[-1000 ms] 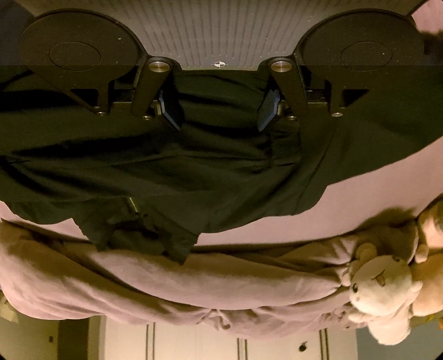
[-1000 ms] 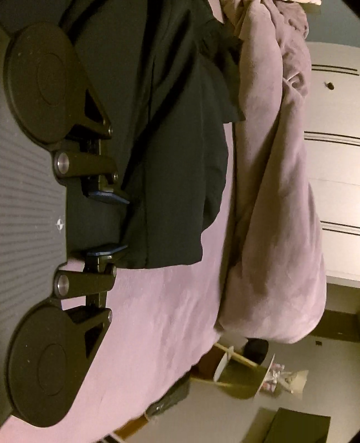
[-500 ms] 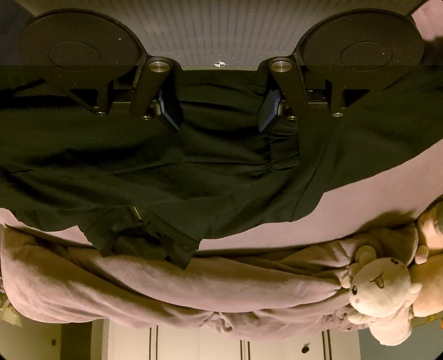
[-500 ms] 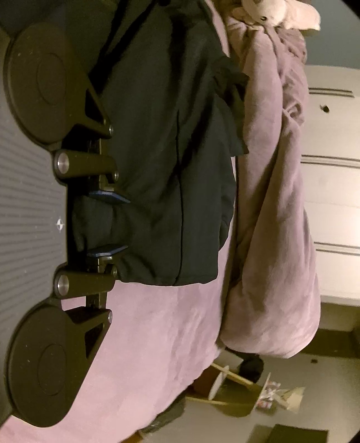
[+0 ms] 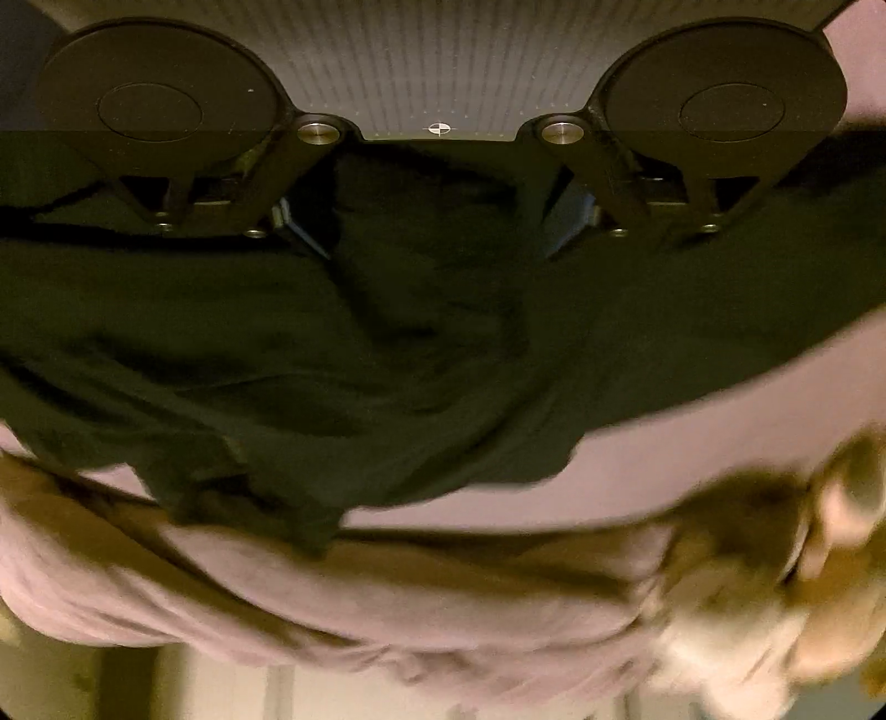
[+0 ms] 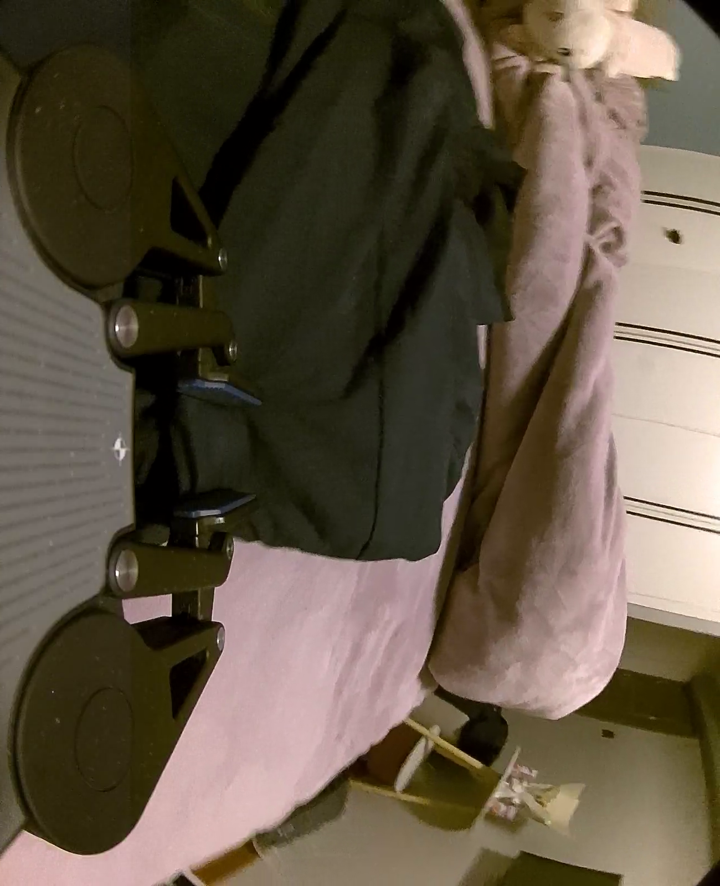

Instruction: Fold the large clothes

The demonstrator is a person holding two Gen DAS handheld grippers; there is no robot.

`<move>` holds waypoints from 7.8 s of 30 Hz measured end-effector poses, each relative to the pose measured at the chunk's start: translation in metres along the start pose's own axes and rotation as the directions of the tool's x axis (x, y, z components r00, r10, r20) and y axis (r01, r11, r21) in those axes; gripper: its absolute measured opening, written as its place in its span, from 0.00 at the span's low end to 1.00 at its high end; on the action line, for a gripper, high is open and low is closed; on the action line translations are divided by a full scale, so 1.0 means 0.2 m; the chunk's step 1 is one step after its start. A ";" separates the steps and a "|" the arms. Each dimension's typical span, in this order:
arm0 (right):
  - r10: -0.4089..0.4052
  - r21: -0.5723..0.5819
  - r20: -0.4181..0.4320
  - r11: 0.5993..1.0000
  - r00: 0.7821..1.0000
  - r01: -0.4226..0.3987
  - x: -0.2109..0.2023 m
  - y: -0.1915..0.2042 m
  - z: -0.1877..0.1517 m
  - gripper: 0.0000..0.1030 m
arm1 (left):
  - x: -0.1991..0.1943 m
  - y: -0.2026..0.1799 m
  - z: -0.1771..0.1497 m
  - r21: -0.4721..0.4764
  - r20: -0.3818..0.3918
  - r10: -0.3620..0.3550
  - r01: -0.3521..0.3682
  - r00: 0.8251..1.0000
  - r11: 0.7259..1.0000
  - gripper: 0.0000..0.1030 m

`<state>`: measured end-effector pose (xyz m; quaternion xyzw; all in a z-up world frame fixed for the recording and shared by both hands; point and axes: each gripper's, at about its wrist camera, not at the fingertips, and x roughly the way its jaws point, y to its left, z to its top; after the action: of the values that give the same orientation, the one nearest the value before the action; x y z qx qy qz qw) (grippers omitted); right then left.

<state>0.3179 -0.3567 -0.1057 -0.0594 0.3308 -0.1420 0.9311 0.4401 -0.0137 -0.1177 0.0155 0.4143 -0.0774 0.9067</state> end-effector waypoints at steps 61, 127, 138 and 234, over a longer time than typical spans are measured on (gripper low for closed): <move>0.361 0.479 -0.048 0.827 0.931 -0.295 -0.44 0.04 -0.12 0.44 | -0.36 -0.01 -0.05 -0.195 0.097 -0.161 0.177 0.982 0.965 0.54; 0.495 0.623 0.007 0.677 0.869 -0.391 0.14 0.02 0.14 0.42 | -0.24 0.27 -0.19 -0.289 -0.070 0.133 -0.148 0.989 0.946 0.73; 0.364 0.427 0.062 0.832 0.929 -0.354 -0.02 0.09 0.30 0.16 | -0.25 0.24 -0.14 -0.274 -0.057 0.185 -0.194 0.981 0.942 0.73; 0.028 0.169 0.036 0.985 0.999 -0.034 0.06 -0.05 0.14 0.08 | 0.06 -0.12 0.10 0.004 0.125 0.191 -0.193 0.974 0.981 0.93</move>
<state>0.3418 -0.3689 -0.0894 0.0229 0.3026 -0.1543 0.9403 0.4591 -0.0415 -0.1123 0.0577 0.3532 0.0065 0.9337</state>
